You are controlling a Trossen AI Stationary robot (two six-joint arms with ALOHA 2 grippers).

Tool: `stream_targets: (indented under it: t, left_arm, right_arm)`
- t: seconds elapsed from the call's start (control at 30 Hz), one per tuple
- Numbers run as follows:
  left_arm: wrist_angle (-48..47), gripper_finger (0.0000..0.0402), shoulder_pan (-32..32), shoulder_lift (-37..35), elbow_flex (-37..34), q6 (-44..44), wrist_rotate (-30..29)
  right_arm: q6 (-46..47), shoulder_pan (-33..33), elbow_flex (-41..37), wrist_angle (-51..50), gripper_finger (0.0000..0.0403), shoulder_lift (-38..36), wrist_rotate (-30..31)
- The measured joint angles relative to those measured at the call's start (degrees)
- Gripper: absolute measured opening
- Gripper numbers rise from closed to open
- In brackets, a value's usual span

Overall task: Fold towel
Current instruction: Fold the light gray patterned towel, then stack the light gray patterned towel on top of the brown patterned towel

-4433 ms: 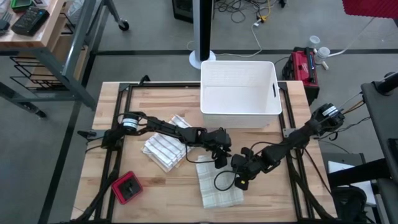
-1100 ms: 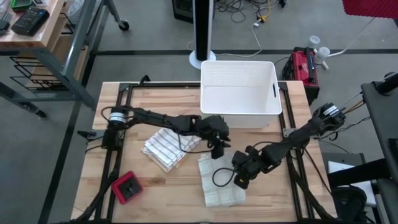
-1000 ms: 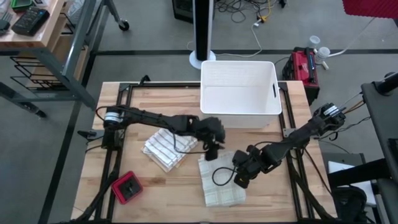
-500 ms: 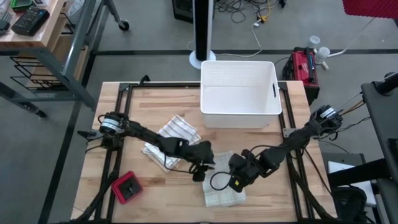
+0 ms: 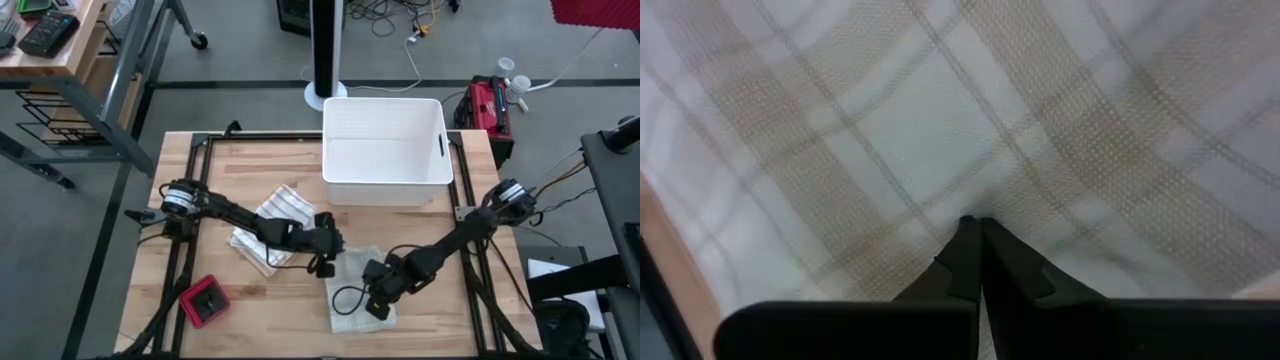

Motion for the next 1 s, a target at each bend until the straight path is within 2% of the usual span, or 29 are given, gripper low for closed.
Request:
stream_targets:
  t: [0.1,0.17,0.23,0.33,0.47,0.57,0.73,1.0]
  left_arm:
    - [0.0,0.0098,0.2,-1.0,0.0,-0.4,-0.2]
    - [0.1,0.0098,0.2,-2.2,0.0,-1.2,2.6]
    - [0.1,0.0098,-0.2,-3.4,0.0,-1.6,7.7]
    - [0.3,0.0096,-1.6,-3.9,0.2,-1.7,14.9]
    - [1.0,0.0088,-4.5,-2.9,0.1,-1.0,15.1]
    - [0.4,0.0081,-5.9,-2.4,0.0,0.4,12.7]
    - [1.8,0.0077,-6.2,-0.8,0.5,1.2,11.7]
    - [2.5,0.0081,-6.2,4.6,1.4,-1.4,11.9]
  right_arm:
    - [0.7,0.0,0.0,-0.4,0.0001,-1.6,0.0]
    - [1.2,0.2,0.0,-0.5,0.0003,-3.8,0.3]
    - [3.5,1.0,0.0,-1.7,0.0004,-6.2,3.3]
    - [9.7,2.9,-0.7,-7.0,0.0003,-10.7,11.4]
    - [18.8,5.0,-4.6,-10.9,0.0017,-17.9,15.8]
    - [24.4,6.2,-8.3,-10.9,0.0048,-21.3,16.6]
    - [31.0,7.5,-13.1,-9.0,0.0125,-22.1,15.4]
    - [32.5,7.2,-16.2,-2.8,0.0239,-21.4,11.4]
